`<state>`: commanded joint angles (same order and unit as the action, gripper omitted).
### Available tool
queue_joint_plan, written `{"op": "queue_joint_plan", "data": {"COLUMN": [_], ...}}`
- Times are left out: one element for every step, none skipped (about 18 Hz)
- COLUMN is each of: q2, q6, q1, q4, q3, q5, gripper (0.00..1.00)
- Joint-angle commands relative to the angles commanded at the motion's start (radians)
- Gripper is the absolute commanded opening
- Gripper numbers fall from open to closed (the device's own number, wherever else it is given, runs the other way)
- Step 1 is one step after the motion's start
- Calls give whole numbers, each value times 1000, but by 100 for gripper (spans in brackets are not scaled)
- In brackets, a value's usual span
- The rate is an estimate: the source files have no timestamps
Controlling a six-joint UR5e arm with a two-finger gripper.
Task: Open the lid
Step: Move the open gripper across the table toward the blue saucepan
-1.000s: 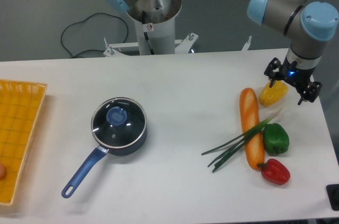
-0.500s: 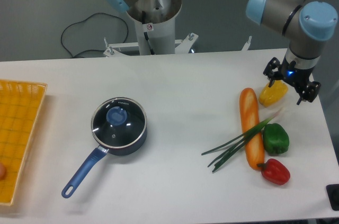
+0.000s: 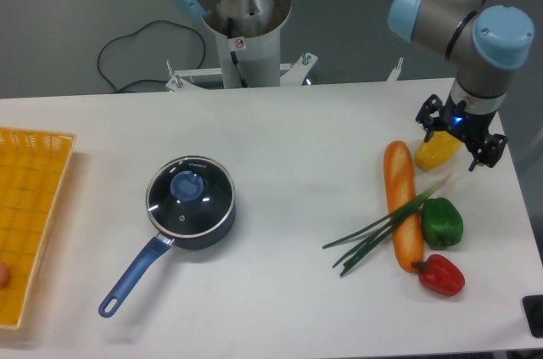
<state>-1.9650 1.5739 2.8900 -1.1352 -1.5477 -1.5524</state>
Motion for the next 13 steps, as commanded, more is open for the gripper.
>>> {"op": "queue_joint_plan", "data": {"q2": [0, 0, 2, 9, 20, 21, 23, 25, 32, 40, 46, 57, 64], "q6": [-2, -2, -2, -3, -5, -6, -8, -21, -53, -86, -98, -101, -101], "q1": [2, 2, 0, -5, -18, -31, -41, -54, -67, -77, -84, -90, -97], "q4": [0, 2, 2, 2, 2, 2, 2, 2, 2, 6, 8, 12, 15], "q3": [-6, -6, -9, -12, -18, -20, -25, -28, -32, -41, -54, -58, -58], "q5": [2, 2, 0, -2, -3, -6, -6, -6, -5, -3, -2, -2, -2], "gripper": [100, 100, 100, 100, 100, 100, 100, 100, 100, 100, 100, 100, 100]}}
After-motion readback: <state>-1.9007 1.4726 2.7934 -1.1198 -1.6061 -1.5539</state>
